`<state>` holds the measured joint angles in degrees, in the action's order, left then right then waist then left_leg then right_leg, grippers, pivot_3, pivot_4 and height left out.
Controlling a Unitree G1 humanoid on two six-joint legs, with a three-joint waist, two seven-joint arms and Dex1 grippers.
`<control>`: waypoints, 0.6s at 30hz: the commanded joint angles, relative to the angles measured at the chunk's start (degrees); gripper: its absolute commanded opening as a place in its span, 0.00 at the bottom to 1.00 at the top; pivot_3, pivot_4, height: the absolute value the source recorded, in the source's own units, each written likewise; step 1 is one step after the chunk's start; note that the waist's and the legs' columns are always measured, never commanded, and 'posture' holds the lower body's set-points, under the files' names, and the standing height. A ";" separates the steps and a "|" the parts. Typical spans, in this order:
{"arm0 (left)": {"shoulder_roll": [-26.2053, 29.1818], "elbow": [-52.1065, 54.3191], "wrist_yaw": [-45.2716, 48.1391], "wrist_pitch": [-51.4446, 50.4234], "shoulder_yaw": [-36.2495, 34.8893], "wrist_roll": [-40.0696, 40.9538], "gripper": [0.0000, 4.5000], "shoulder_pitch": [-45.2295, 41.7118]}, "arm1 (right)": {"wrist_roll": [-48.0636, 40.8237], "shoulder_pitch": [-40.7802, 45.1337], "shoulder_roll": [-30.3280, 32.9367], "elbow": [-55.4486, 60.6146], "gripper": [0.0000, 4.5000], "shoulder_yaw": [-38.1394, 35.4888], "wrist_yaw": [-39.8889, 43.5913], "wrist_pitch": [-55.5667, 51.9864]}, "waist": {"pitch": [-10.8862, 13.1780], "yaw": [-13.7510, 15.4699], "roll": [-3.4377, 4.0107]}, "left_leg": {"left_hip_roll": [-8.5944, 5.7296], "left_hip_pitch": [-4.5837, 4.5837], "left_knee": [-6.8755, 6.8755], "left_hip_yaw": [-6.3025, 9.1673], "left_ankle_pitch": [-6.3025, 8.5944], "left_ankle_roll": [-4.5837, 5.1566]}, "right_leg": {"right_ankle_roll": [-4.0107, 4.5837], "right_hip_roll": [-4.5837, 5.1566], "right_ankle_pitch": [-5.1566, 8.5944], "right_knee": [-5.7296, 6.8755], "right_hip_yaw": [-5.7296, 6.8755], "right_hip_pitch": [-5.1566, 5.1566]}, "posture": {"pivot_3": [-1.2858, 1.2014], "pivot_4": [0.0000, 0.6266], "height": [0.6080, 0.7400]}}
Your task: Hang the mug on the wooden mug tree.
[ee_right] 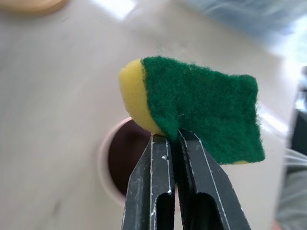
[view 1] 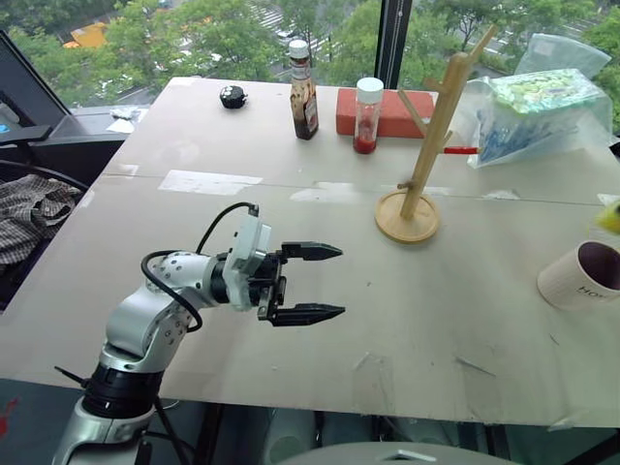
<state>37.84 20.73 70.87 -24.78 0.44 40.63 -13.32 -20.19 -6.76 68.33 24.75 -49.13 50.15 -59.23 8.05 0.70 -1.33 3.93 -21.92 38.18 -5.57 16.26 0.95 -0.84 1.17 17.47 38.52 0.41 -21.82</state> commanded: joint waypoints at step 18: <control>-1.30 7.44 -6.51 -0.02 -0.60 0.84 1.00 4.21 | 18.84 31.48 -2.92 -70.25 0.30 37.54 -3.32 49.41 | 0.18 -1.53 0.68 | 0.12 0.17 0.05 -0.41 -0.02 -0.02 | 0.01 -0.04 0.00 0.07 -0.38 -0.02 | 0.52 0.24 1.00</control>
<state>36.56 25.61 64.99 -24.93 0.46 40.66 -9.34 -1.73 23.44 63.35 -45.07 -11.28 45.85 -11.91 8.23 -0.83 -0.65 4.06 -21.73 38.23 -6.01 16.24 0.93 -0.83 1.14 17.47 38.59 -0.01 -21.83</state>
